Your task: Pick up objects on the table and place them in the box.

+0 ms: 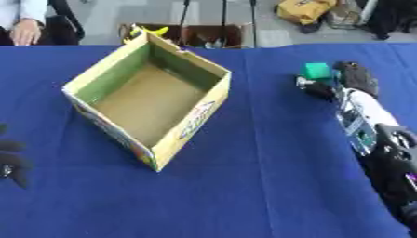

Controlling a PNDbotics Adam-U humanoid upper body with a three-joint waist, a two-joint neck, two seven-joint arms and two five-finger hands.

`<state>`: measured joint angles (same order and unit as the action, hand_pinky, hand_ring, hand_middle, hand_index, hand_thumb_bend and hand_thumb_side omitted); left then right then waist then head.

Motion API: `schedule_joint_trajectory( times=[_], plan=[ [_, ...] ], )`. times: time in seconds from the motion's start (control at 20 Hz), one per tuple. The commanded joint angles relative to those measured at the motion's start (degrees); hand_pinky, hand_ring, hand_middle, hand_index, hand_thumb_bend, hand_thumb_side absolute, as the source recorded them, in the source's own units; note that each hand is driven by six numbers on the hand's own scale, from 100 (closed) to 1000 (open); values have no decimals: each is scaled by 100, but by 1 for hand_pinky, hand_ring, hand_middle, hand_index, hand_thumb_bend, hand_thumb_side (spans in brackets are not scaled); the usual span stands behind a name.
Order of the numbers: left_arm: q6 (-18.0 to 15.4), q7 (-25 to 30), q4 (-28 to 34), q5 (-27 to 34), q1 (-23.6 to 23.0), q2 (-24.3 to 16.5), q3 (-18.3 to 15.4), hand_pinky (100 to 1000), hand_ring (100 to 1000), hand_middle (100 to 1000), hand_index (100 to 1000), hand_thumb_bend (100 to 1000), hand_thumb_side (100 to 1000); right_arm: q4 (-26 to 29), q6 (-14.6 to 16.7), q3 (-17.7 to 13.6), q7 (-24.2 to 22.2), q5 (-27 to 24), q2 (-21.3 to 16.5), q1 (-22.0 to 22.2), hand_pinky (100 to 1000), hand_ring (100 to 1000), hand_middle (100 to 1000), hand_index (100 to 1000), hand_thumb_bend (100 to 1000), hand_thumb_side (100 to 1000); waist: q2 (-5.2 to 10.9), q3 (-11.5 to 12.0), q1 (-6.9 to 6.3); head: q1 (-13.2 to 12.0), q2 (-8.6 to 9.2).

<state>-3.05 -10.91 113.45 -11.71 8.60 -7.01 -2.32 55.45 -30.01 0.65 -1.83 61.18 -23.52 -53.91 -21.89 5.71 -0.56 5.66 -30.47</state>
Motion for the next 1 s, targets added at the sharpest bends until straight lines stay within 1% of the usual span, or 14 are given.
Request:
schedule_joint_trajectory(
  times=[0.05,0.25,0.55,0.65,0.9,1.0],
  plan=[
    [-7,23,114,-11,52,-13,7,262,433,523,794,100,931,34,-17,-45,146,-136,-80,-115,770,824,706,871,594,887,96,12,-4,12,73],
    [-3,27,114,-13,48,-11,8,262,433,523,794,100,931,25,-24,-37,266,-270,-82,-104,756,795,675,848,569,856,88,6,-11,10,64],
    [10,49,114,-23,45,-9,13,262,432,523,795,100,932,120,-29,-22,558,-503,-88,-102,725,767,655,824,546,826,82,-6,-16,-1,56],
    [12,49,114,-22,43,-7,11,262,432,523,795,100,932,116,-32,-14,613,-569,-86,-99,718,757,645,816,538,806,81,-6,-18,-2,56],
    [13,53,114,-22,44,-5,12,262,432,523,795,100,932,103,-41,-1,713,-701,-94,-92,701,732,624,798,514,716,76,-12,-21,-3,70],
    [13,53,114,-22,45,-5,13,262,432,523,795,100,932,87,-44,-1,735,-746,-96,-93,701,732,624,798,514,716,75,-12,-20,-1,72]
  ],
)
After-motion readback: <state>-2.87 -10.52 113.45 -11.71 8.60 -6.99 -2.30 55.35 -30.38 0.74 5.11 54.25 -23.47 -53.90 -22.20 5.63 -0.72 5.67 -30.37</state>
